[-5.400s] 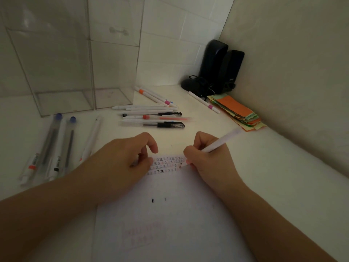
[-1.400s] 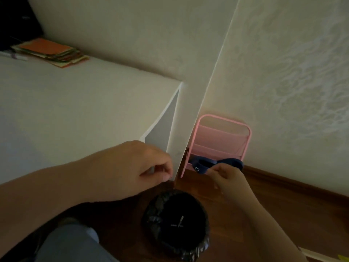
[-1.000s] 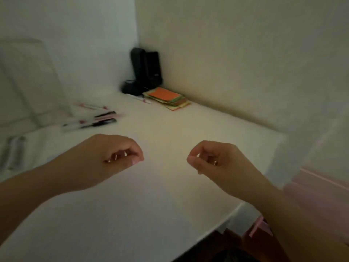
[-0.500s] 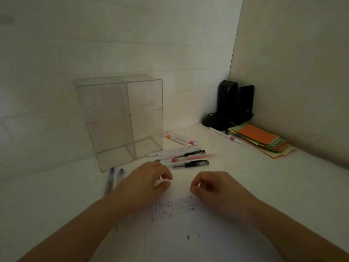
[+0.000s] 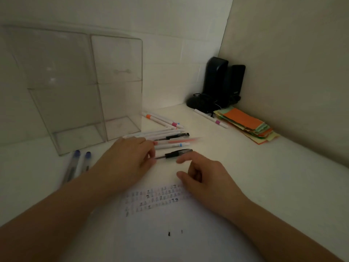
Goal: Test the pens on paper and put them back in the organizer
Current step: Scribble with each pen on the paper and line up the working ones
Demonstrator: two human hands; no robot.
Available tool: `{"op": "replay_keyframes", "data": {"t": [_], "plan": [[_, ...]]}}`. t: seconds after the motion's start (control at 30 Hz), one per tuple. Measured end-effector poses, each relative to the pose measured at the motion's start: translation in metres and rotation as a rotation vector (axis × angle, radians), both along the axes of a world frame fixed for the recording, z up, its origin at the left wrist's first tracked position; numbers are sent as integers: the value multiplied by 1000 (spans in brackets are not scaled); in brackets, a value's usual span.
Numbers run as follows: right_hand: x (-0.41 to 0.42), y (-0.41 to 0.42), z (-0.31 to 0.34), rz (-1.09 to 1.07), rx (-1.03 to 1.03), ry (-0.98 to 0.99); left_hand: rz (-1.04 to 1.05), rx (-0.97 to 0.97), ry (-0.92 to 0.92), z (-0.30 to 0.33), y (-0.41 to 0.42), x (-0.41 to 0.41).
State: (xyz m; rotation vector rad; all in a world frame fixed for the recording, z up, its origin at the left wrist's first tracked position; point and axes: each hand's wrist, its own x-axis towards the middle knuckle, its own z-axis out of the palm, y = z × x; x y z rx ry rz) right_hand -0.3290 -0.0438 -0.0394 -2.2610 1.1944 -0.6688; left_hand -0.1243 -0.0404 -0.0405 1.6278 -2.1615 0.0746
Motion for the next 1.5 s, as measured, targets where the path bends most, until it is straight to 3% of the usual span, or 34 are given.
{"op": "replay_keyframes", "data": {"t": [0.2,0.3,0.4,0.47,0.57,0.77,0.97,1.1,1.17,1.3,1.5], "plan": [[-2,-3,-1,-78,-237,93,-189,202,392,23,20,-27],[-2,-2,3,-139,-222,-76,-284,322,705,28,16,-25],[1,4,19,-107,177,-485,-226,241,566,34,19,-24],[2,7,31,-64,376,-630,-280,253,443,39,27,-31],[2,11,40,36,479,-613,-388,223,333,40,39,-44],[0,24,38,148,590,-627,-334,101,329,17,61,-43],[-11,27,26,195,573,-673,-341,133,286,10,63,-47],[-20,13,23,131,640,-789,-145,202,284,5,55,-37],[-26,7,23,15,555,-702,-78,204,257,0,52,-27],[-25,6,15,-95,377,-303,-112,225,180,-9,49,-22],[-18,6,3,-90,200,-353,-178,157,153,-18,45,-17]]}}
